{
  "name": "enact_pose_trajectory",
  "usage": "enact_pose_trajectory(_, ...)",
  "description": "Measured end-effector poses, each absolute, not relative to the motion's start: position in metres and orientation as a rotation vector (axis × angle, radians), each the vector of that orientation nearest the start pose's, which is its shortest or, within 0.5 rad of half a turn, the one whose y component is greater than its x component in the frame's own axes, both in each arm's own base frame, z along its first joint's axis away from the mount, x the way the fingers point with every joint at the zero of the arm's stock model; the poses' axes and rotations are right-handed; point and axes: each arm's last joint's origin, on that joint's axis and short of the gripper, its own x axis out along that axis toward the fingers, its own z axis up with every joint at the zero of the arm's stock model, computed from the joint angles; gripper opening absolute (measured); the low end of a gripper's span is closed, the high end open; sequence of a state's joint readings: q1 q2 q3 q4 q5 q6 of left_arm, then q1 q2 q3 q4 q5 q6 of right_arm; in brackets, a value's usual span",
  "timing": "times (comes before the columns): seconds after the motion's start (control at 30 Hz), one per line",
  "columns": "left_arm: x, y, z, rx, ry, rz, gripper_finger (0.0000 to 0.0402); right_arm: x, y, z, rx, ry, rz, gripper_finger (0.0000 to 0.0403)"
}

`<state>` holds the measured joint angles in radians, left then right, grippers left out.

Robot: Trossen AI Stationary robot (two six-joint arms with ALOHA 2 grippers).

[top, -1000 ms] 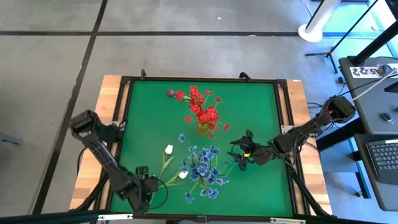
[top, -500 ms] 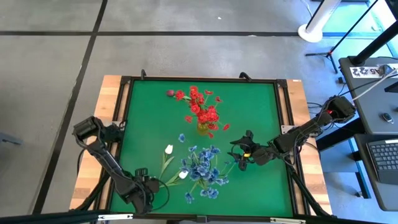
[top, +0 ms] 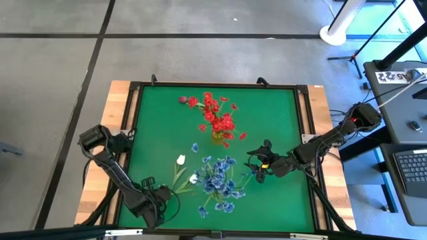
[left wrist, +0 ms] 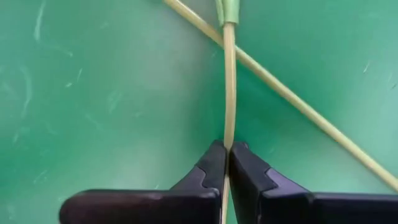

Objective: Sort flowers into vase by color
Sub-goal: Put the bottom white flower into the transparent vase

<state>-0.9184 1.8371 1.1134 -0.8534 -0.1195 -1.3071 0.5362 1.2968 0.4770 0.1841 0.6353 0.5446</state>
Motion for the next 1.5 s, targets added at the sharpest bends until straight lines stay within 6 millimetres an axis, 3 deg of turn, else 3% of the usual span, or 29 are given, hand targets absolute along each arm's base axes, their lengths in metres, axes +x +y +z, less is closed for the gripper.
enact_pose_trajectory(0.1, 0.188, -0.24, 0.156, -0.258, 1.443, 0.37, 0.0004, 0.209, 0.104, 0.165, 0.18, 0.483, -0.234, 0.0243)
enact_pose_trajectory(0.23, 0.179, -0.225, 0.189, -0.314, 1.313, 0.452, 0.0003, 0.209, 0.104, 0.165, 0.18, 0.483, -0.234, 0.0243)
enact_pose_trajectory(0.5, 0.156, -0.211, 0.263, -0.388, 0.528, 0.416, 0.0001, 0.209, 0.104, 0.165, 0.179, 0.483, -0.234, 0.0243)
enact_pose_trajectory(0.67, 0.146, -0.214, 0.28, -0.344, 0.159, 0.427, 0.0001, 0.209, 0.104, 0.165, 0.179, 0.484, -0.234, 0.0243)
enact_pose_trajectory(0.83, 0.143, -0.221, 0.288, -0.338, -0.047, 0.45, 0.0, 0.209, 0.104, 0.165, 0.178, 0.484, -0.234, 0.0243)
enact_pose_trajectory(1.17, 0.168, -0.243, 0.284, -0.298, -0.039, 0.476, 0.0, 0.209, 0.104, 0.165, 0.172, 0.48, -0.243, 0.0243)
enact_pose_trajectory(1.5, 0.201, -0.261, 0.283, -0.287, 0.267, 0.099, 0.0, 0.209, 0.104, 0.165, 0.173, 0.48, -0.242, 0.0243)
